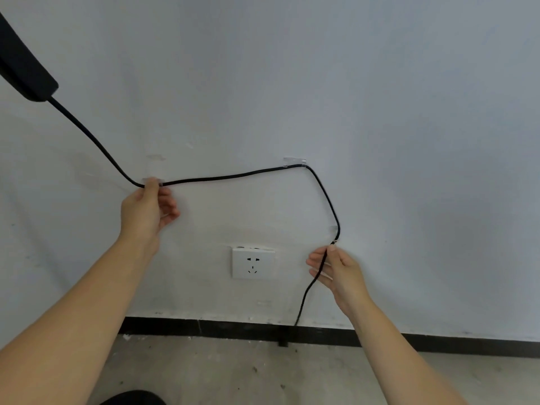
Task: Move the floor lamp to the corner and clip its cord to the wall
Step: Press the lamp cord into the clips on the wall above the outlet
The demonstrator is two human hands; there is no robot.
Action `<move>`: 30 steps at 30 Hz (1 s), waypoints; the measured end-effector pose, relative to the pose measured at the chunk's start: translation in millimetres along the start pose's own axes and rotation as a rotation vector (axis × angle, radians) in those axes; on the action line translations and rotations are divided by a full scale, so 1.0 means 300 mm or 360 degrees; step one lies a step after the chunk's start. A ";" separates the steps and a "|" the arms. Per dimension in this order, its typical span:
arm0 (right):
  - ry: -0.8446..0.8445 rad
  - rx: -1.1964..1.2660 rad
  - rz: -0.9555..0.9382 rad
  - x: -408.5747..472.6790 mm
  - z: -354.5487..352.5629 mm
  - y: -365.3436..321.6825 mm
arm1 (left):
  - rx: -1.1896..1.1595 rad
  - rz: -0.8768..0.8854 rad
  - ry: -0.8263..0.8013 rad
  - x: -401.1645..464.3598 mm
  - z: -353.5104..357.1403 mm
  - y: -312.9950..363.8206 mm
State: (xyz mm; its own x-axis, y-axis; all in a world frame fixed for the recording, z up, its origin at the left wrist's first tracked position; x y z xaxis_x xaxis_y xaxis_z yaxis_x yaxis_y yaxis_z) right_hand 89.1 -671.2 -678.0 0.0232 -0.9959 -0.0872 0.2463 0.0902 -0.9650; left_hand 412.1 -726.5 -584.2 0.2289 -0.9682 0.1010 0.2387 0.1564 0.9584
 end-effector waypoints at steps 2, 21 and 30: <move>0.0006 -0.0241 0.0034 0.003 0.027 0.024 | -0.0004 -0.0034 -0.0010 -0.002 0.001 0.005; -0.0140 -0.0372 0.0727 0.123 0.123 0.346 | 0.0070 0.0023 -0.0023 -0.007 -0.006 0.029; 0.0031 -0.0401 0.0804 0.151 0.104 0.462 | 0.0210 0.0197 0.0067 -0.004 -0.013 0.000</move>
State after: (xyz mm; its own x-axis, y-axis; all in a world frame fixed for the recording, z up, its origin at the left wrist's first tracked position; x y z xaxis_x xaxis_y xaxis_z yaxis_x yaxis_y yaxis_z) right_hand 154.5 -703.8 -807.9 0.0599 -0.8291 -0.5559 -0.0297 0.5552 -0.8312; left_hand 415.5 -724.7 -585.4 0.2885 -0.9337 0.2119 0.0812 0.2444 0.9663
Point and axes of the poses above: each hand's wrist, its own x-axis towards the middle knuckle, its own z-axis out of the palm, y = z × x, the point moved 1 cm from there along x, towards the middle knuckle, and after that the axes turned 15 degrees about -y, right-handed, at the moved point
